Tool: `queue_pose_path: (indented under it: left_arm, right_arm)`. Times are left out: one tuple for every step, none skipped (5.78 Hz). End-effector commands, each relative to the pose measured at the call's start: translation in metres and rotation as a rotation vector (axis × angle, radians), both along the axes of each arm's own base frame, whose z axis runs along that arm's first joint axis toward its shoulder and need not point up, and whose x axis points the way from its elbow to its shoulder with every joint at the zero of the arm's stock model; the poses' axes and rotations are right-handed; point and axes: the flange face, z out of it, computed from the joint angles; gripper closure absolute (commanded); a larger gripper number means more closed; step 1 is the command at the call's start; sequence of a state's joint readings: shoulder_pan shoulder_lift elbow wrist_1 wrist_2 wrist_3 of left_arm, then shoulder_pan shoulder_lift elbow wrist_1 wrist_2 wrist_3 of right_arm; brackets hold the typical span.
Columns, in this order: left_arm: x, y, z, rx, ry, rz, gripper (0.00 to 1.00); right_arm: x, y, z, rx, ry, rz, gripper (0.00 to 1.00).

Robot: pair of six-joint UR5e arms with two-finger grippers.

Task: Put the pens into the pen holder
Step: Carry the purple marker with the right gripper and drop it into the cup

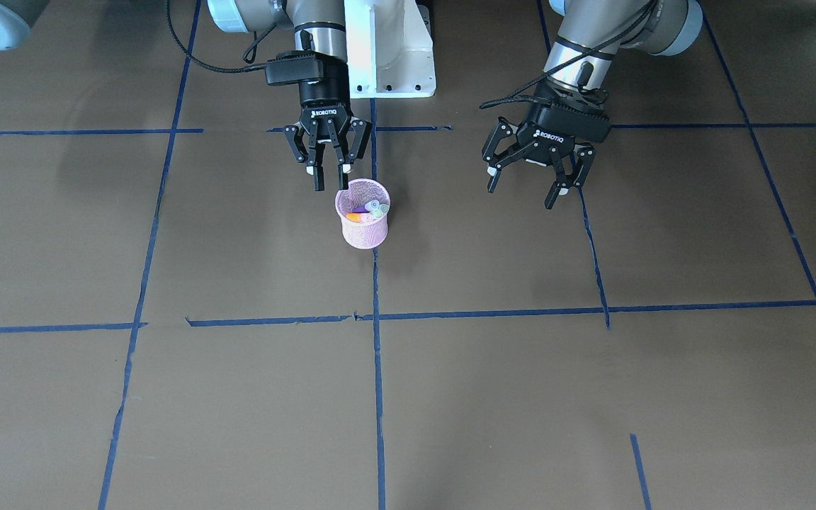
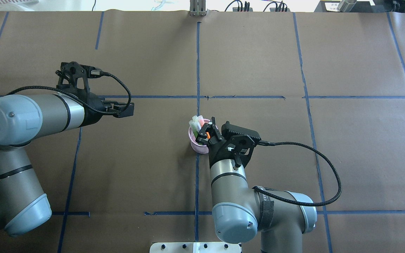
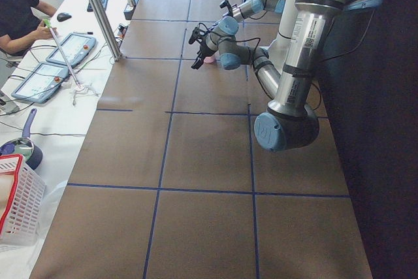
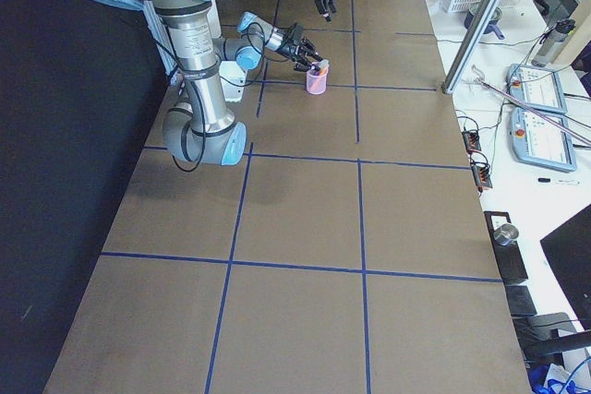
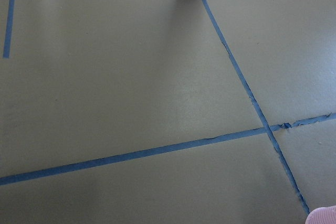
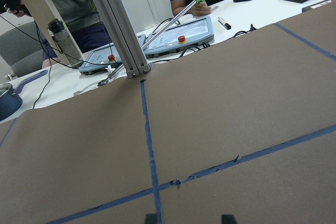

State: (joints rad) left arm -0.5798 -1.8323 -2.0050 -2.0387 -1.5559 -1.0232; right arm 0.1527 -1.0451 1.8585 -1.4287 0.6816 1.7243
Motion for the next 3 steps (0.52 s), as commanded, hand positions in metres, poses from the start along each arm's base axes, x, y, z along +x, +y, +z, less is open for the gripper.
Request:
queue_pose_path:
  left_arm:
    - [-0.004, 0.003, 0.031, -0.017, -0.061, 0.019, 0.04]
    - [-0.006, 0.006, 0.058, 0.064, -0.183, 0.097, 0.04]
    - [-0.02, -0.001, 0.094, 0.112, -0.303, 0.14, 0.04]
  right_arm:
    - [0.029, 0.002, -0.024, -0.058, -0.106, -0.114, 0.5]
    - [0.058, -0.011, -0.019, -0.104, -0.109, -0.207, 0.5]
    - [0.102, -0.025, -0.012, -0.135, -0.109, -0.282, 0.5]
